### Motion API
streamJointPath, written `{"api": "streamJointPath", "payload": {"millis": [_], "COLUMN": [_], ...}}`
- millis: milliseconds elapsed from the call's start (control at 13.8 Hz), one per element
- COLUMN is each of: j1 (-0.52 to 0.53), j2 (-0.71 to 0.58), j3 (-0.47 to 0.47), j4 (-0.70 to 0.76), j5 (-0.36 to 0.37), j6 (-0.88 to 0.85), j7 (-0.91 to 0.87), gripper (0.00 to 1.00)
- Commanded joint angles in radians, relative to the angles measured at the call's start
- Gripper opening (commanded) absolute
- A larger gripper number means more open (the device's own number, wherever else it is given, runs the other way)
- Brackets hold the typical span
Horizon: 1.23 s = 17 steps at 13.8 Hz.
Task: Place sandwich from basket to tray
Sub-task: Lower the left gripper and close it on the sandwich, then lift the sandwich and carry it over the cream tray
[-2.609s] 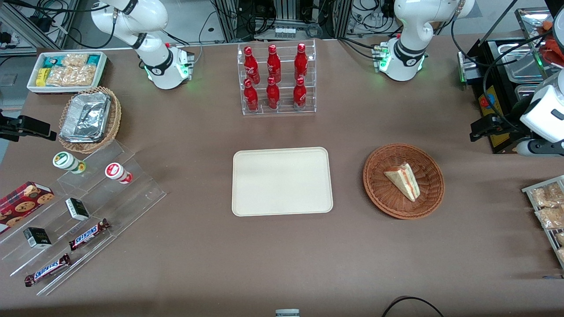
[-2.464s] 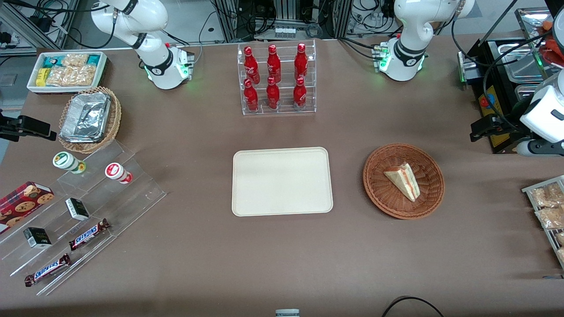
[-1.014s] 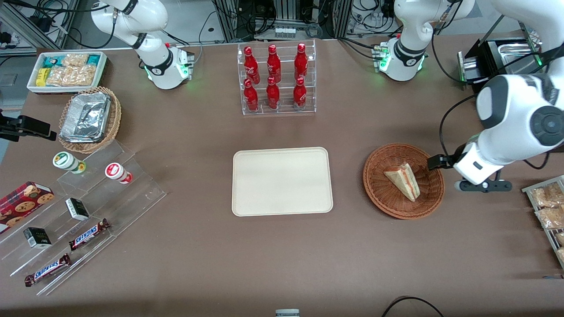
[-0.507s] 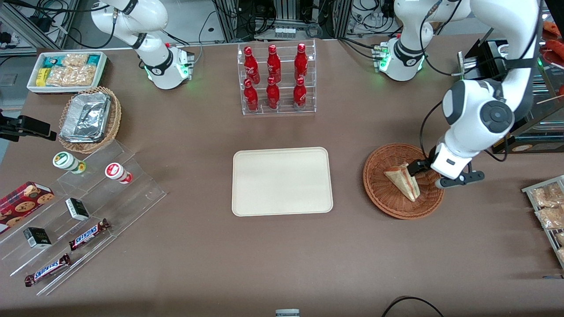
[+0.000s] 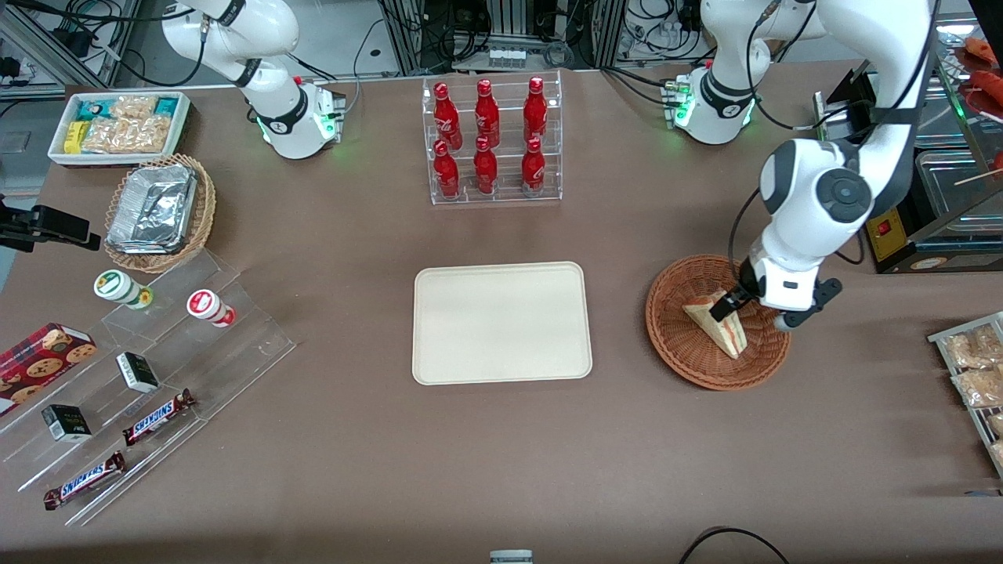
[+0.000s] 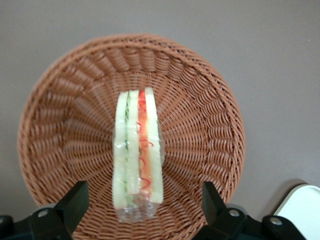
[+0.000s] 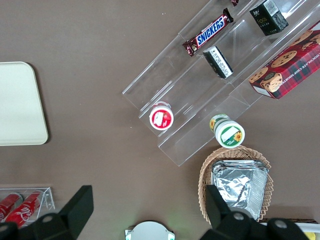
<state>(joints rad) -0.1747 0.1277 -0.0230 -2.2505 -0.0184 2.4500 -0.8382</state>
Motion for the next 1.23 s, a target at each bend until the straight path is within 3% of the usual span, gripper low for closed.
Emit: {"api": "streamJointPath", "payload": {"millis": [0, 362, 580, 652, 797, 1087, 1159], "j1": [-0.019, -0.025, -0.022, -0.022, -0.02, -0.015, -0.017], "j2": [0.035, 0.093, 0.125, 0.127, 0.127, 0.112, 0.104], "j3": [0.011, 0.011, 0.011, 0.011, 0.012, 0.012, 0.012], "j4": [-0.006, -0.003, 0.0, -0.001, 0.0, 0.049, 0.087], "j5": [-0.002, 0.067, 0.067, 0.067, 0.066, 0.061, 0.061], "j6": [0.04, 0.04, 0.056, 0.06, 0.058, 0.031, -0.048], "j7": [-0.113, -0.11, -0.114, -0.116, -0.124, -0.124, -0.108], "gripper": [1.0, 1.0, 0.98, 0.77, 0.0, 0.0, 0.0]}}
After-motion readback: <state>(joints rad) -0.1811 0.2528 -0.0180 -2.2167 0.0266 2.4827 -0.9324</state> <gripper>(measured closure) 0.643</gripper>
